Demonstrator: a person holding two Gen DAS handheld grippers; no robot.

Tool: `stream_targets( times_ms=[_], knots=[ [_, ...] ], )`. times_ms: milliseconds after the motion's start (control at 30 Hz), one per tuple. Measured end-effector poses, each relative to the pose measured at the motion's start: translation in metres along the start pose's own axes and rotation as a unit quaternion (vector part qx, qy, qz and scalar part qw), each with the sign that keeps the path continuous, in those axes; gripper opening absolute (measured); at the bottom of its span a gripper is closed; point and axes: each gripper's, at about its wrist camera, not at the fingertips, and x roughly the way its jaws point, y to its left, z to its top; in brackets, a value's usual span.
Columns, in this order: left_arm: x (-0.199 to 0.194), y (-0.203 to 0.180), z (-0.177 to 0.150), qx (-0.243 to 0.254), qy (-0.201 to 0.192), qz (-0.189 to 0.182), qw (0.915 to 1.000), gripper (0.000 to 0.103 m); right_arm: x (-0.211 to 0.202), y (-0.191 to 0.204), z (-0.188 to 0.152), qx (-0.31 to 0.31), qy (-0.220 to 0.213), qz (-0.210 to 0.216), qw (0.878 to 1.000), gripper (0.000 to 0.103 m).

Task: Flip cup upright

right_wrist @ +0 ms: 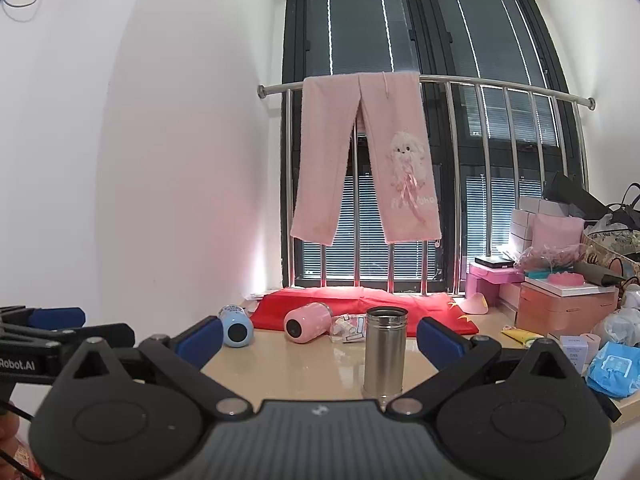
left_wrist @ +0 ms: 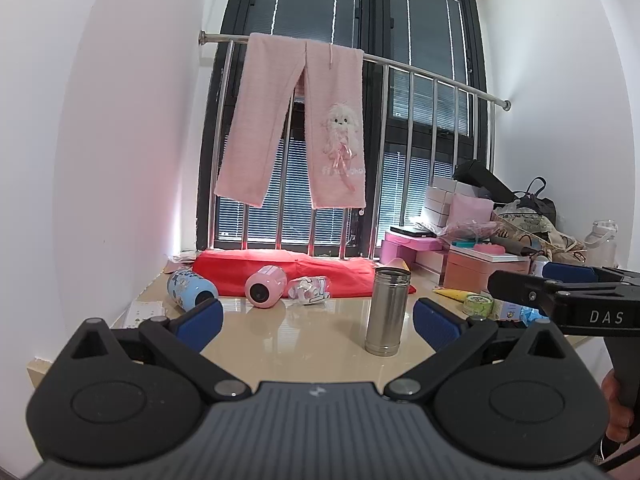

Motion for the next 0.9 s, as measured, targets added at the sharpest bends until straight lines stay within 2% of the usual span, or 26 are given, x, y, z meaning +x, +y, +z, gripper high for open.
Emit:
stream_targets(
  times_ms=[900],
  knots=[
    [-0.0002, -0.0005, 0.0003, 0.0, 0.0, 0.003, 1.0, 0.103, 0.0007, 0.0023, -0.0034, 0.0, 0.004, 0.0, 1.0, 0.103]
  ],
)
